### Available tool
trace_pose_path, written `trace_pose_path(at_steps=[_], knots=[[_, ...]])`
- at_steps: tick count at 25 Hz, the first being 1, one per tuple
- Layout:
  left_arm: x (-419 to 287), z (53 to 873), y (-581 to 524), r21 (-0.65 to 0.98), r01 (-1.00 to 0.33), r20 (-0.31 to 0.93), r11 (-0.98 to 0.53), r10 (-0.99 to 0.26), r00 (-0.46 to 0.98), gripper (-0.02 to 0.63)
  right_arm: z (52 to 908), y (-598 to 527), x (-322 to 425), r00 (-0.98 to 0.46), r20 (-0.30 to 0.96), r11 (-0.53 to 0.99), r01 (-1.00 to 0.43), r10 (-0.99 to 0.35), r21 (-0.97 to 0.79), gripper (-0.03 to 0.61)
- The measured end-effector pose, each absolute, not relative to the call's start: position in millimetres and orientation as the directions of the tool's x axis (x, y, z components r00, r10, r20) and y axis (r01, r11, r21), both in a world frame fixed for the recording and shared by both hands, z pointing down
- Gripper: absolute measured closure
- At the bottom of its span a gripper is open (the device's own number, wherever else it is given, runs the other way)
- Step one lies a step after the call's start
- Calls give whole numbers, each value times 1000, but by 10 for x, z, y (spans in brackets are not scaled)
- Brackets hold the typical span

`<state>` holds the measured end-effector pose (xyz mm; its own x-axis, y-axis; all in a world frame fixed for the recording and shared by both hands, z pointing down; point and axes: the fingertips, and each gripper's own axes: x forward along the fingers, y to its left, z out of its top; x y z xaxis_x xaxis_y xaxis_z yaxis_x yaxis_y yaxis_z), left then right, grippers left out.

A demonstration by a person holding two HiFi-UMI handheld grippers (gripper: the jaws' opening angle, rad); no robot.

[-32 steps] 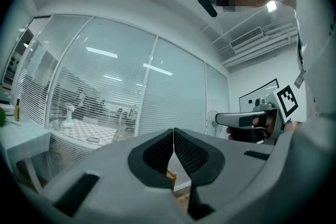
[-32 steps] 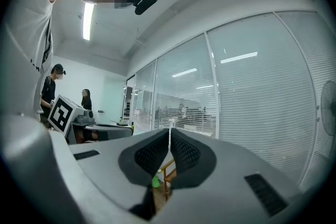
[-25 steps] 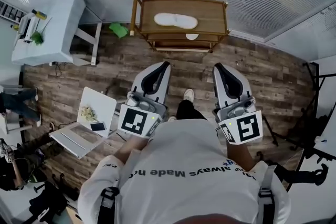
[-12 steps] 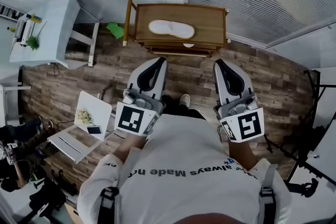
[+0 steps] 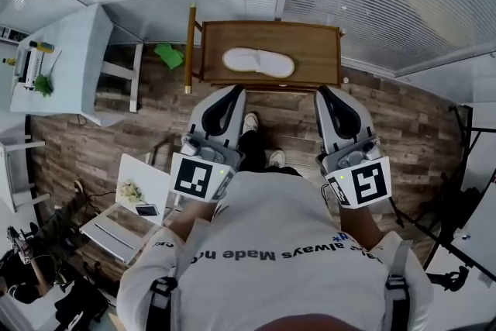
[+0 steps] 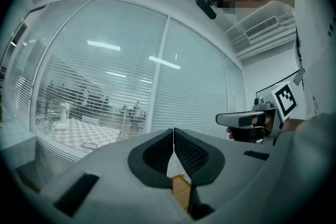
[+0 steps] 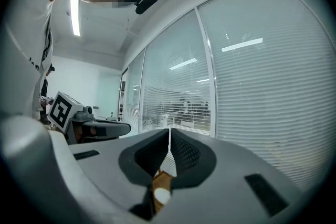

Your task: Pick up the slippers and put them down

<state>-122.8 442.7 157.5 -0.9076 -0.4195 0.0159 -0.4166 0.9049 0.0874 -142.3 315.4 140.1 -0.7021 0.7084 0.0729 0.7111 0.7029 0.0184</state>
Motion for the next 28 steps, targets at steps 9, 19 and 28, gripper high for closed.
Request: trace_pose_path(at_steps=[9,19,28], knots=[[-1998,1661,4886,102,-467,28,878,-472,-881,600,1405,3611,-2156,-742,75,743,669,666,23,561],[-2522,1811,4951,132,-468,70,874,-479,-875,600,1564,3593,-2626,-761,103,764,645,641,4,561],[-2708,2288,4883,183,-467,146,865,-493,-857,598,2046,3509,-2918,-736,201,756,653,647,-44,560]])
